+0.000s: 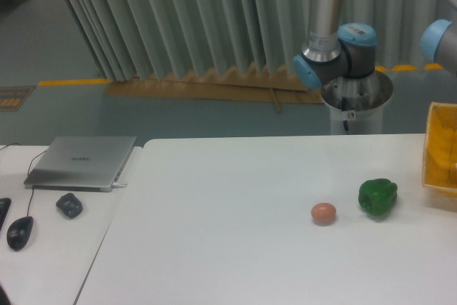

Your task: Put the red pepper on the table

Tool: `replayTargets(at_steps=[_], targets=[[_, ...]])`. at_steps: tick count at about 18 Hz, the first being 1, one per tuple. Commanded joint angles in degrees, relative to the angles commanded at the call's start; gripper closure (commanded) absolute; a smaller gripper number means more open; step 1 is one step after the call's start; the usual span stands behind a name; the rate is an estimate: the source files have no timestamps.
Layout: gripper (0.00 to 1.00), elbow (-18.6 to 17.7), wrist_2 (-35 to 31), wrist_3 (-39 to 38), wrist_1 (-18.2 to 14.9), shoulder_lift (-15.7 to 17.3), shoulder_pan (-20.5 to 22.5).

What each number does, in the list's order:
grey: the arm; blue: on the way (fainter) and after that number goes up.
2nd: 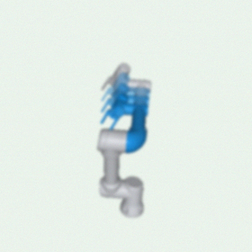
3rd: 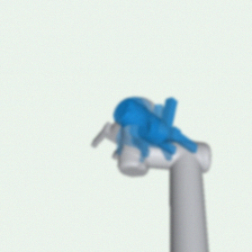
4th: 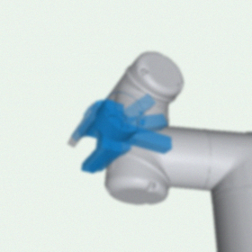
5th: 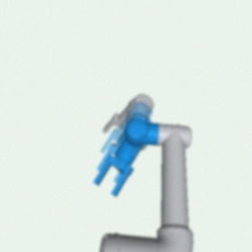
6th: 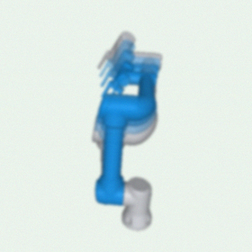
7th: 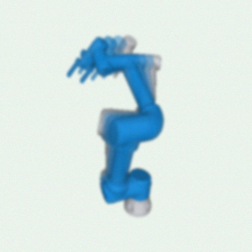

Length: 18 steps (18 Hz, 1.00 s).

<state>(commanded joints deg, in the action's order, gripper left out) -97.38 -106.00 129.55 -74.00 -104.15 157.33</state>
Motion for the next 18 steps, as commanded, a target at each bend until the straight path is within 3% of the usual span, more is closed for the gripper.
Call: replayTargets(at_steps=[11, 18], targets=[[0.00, -0.9, -3.3, 0.1, 0.4, -2.6, -0.2], [0.00, -3.0, -3.2, -0.4, 4.2, -3.6, -0.7]])
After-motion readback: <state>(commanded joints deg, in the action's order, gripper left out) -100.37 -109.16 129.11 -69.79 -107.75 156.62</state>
